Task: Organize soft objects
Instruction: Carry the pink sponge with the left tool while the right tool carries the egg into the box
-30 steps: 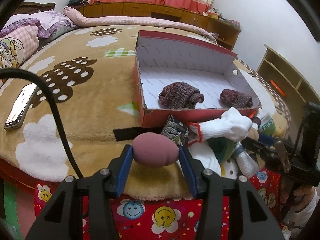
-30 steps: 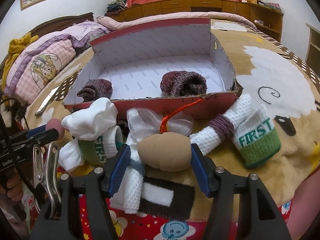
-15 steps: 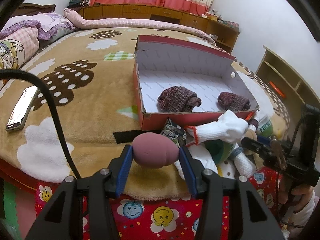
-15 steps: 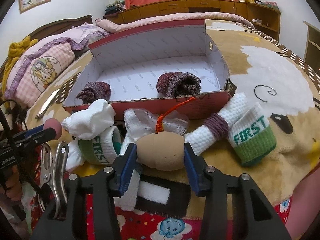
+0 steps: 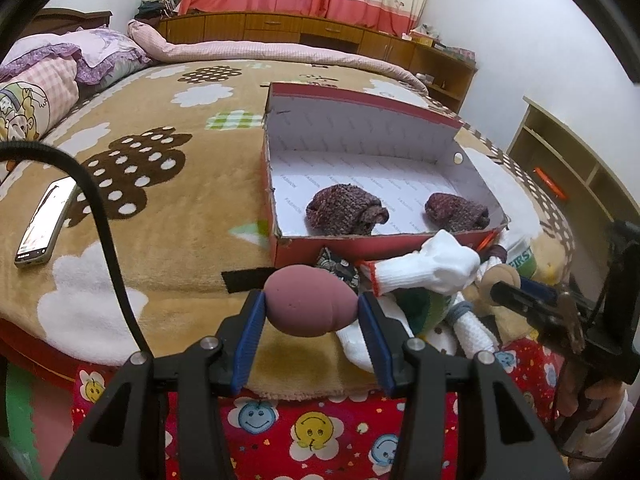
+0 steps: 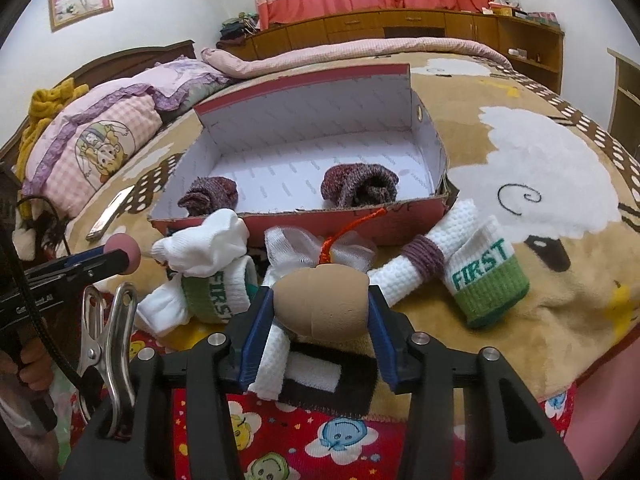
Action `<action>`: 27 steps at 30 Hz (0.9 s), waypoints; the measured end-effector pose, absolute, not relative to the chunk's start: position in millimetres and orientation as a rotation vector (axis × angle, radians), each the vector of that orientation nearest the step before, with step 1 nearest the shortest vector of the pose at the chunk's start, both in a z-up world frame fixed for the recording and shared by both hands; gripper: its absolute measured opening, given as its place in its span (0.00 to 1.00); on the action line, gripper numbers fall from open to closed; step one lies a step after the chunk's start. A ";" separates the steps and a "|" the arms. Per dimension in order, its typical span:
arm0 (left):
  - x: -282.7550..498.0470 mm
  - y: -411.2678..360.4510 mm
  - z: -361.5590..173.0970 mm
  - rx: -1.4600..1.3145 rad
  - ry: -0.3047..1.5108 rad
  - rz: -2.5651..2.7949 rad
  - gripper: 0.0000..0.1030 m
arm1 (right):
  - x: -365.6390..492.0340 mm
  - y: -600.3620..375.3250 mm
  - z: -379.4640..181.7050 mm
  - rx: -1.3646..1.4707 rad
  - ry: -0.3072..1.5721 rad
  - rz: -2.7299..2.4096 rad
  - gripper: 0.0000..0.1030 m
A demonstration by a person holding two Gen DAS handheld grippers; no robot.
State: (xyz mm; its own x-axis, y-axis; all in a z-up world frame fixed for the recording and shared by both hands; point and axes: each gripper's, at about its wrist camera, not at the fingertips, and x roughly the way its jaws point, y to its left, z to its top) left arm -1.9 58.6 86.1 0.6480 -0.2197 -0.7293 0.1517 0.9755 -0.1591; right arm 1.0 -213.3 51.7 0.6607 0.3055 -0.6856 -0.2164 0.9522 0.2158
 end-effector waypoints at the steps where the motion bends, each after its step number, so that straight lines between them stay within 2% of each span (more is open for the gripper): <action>1: -2.2 58.3 87.0 -0.088 0.839 -0.211 0.49 | -0.1 -213.5 53.3 0.118 0.791 0.298 0.46; 27: 6.5 39.8 107.3 -0.114 0.823 -0.260 0.49 | -8.0 -221.0 68.4 0.140 0.739 0.328 0.46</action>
State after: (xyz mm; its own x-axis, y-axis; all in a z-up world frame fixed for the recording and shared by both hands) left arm 6.5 39.8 107.3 0.6506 -0.2724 -0.7089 0.1843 0.9622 -0.2006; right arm -8.0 -221.0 68.4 0.6910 0.3409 -0.6374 -0.2433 0.9400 0.2390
